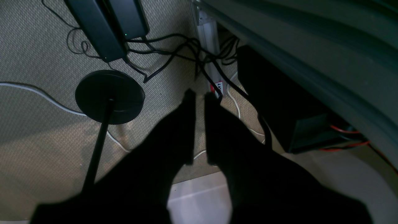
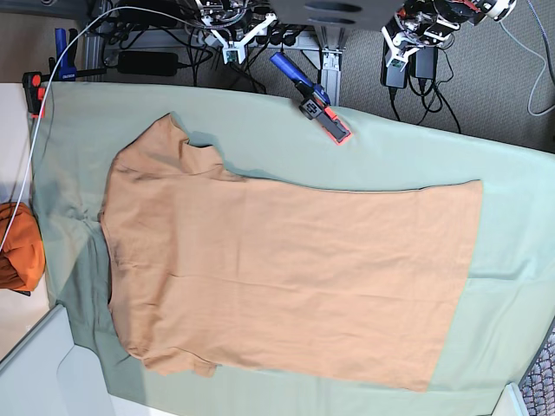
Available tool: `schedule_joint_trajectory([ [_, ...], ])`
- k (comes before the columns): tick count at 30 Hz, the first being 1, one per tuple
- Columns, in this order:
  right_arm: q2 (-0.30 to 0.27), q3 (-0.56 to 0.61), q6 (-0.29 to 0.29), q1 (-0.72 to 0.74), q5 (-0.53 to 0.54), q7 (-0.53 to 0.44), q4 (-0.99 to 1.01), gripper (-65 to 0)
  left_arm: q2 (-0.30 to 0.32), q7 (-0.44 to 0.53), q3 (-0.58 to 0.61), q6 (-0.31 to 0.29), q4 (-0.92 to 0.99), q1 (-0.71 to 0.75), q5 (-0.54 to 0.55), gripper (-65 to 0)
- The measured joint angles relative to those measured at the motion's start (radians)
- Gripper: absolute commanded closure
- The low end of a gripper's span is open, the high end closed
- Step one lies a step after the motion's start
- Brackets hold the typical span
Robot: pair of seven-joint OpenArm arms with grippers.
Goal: Fold the T-shirt properly
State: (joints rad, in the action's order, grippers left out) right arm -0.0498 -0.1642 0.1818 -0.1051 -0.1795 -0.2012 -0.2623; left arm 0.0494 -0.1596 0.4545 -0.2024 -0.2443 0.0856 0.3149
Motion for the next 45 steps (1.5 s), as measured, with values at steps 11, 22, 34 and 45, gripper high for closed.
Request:
schedule_joint_trajectory([
  [11, 0.0, 0.0, -0.006, 0.0, 0.0, 0.0, -0.013, -4.3, 0.0, 0.0, 0.0, 0.0, 0.0, 0.0, -0.002, -3.0],
  [22, 0.0, 0.0, -0.006, 0.0, 0.0, 0.0, -0.014, -4.3, 0.0, 0.003, 0.0, -0.001, -0.018, 0.0, -0.002, -7.5],
  [34, -0.019, 0.0, 0.0, -0.073, 0.0, -0.001, -0.097, -4.2, 0.003, 0.052, 0.0, -0.001, -0.04, 0.019, -0.137, -7.4],
  [45, -0.146, 0.0, 0.083, -0.32, 0.056, 0.006, -0.353, -4.2, 0.103, 0.078, -0.244, -0.246, -0.499, 0.323, -0.098, -7.4],
])
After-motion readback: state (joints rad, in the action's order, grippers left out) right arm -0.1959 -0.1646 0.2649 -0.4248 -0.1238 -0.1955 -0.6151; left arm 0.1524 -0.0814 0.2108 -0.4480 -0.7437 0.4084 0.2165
